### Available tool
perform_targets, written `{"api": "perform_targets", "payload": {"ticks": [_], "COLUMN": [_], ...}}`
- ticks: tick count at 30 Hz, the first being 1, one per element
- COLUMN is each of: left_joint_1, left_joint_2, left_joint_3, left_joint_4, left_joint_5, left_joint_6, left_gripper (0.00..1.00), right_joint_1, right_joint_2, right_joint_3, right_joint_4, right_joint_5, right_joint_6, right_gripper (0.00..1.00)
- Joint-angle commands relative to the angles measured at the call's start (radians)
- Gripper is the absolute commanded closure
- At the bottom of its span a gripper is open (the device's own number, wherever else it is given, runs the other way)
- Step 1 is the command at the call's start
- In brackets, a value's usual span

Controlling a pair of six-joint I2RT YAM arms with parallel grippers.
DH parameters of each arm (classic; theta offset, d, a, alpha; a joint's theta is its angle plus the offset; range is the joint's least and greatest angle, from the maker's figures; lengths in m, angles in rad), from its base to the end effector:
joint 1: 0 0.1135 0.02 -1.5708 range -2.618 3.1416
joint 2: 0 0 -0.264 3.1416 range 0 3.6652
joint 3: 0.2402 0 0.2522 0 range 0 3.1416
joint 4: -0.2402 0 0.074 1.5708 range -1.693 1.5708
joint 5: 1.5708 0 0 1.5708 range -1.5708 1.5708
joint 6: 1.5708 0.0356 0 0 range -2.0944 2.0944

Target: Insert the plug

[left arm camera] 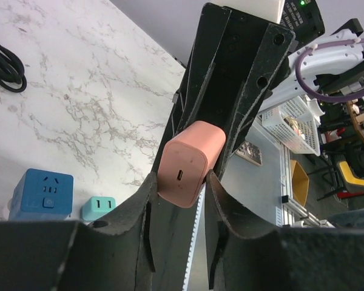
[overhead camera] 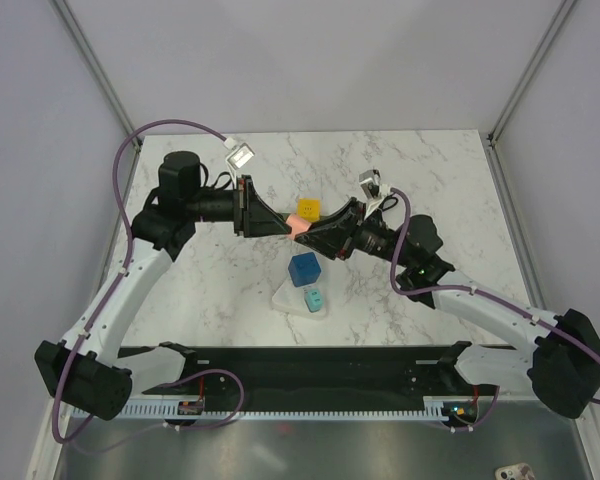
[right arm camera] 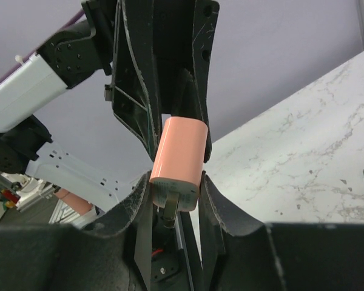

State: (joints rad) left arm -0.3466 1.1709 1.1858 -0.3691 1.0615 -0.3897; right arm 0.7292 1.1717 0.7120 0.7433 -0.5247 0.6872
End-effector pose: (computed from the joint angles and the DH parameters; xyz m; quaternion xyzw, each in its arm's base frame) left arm 0.2217 -0.1131 0.3886 0.2740 0.7138 -0.5649 0.3103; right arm 0.1851 0.1893 0.3312 -0.2196 0.5751 0.6207 0.4856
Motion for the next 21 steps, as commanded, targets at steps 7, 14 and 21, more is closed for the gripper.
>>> {"api": "perform_targets", "payload": {"ticks": [7,14,21], "left_joint_1": [-0.005,-0.006,-0.006], "left_joint_2": [0.001,0.012,0.026], "left_joint_3": [-0.034,-0.045,-0.052], "left_joint_4": [0.191,0.216,0.214], "left_joint_5": [0.173,0.221,0.230], "left_joint_6": [-0.050,-0.058,-0.070], "left_gripper": [0.54,0.64,0.70], "right_joint_1": [-0.002,-0.002,-0.002], "right_joint_2": [0.059,0.066,0.057], "right_joint_3": [0.021,0.020,0.017], "right_joint_4": [0.076,0.087,0.090], "right_joint_5": [-0.098,-0.103,-0.072], "right_joint_6": [0.038,0.040,0.038], "right_gripper": [1.00,1.00,1.00]}}
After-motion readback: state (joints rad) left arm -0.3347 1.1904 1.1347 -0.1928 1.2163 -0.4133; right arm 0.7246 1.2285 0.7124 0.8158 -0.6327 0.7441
